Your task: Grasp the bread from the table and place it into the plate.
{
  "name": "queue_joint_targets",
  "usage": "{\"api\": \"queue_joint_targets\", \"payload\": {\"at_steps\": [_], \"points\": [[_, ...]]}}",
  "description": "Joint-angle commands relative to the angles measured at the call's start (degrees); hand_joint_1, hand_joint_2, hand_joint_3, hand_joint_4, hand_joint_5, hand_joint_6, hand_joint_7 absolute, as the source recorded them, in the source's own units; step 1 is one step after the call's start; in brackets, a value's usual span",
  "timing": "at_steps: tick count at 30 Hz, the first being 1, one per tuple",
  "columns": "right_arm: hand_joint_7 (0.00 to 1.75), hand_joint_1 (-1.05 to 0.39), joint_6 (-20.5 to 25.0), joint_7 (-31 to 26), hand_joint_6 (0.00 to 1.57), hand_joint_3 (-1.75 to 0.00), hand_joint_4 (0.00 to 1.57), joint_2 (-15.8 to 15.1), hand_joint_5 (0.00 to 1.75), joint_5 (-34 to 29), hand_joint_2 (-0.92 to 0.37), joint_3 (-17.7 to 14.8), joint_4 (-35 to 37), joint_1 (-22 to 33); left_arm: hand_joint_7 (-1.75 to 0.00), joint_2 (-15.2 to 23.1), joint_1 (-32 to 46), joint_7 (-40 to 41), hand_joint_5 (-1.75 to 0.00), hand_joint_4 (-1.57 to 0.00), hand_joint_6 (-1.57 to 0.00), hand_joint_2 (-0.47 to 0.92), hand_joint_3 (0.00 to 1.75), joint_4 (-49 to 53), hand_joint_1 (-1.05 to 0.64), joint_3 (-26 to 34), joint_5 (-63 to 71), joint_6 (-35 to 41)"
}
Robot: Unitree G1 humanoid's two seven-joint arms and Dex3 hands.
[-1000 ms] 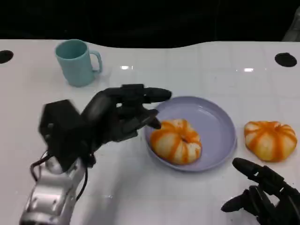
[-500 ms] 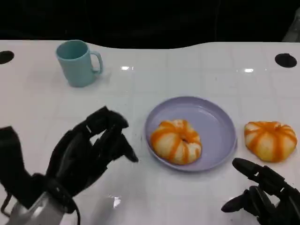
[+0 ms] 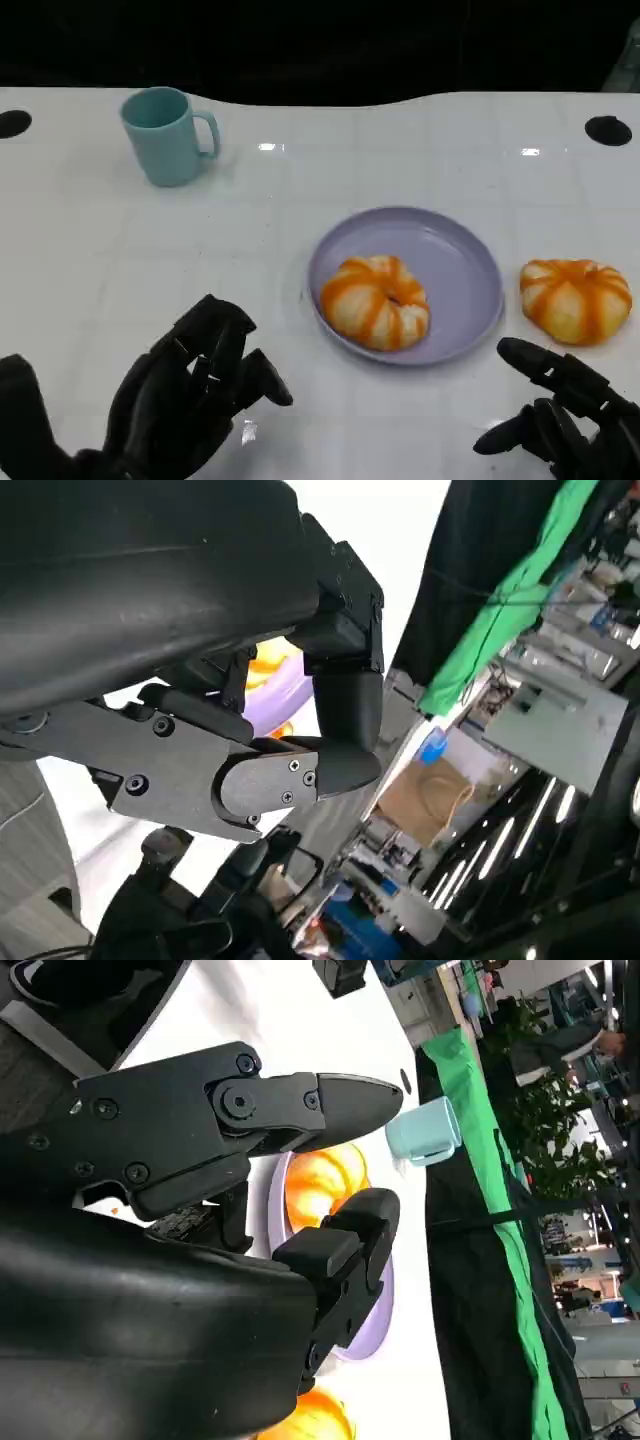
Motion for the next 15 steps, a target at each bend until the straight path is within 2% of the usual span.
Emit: {"api": "queue_joint_targets", "payload": {"at_steps": [1, 15], "points": [[0.28, -0.74, 0.5, 0.3, 0.96, -0.33, 0.69, -0.8, 1.13, 0.9, -0.92, -0.4, -0.4, 0.3, -1.70, 0.5, 1.6, -0.1, -1.75, -0.67, -0.43, 0.92, 0.54, 0.0, -0.52, -0.1, 1.8, -2.3], [0.26, -0.74, -0.2, 0.2, 0.95, -0.33, 0.69, -1.0, 1.11, 0.7, -0.92, -1.2, 1.5, -0.7, -1.70, -0.4, 0.5, 1.1, -1.75, -0.69, -0.45, 0.92, 0.51, 2.0, -0.52, 0.2, 3.5, -3.8]]}}
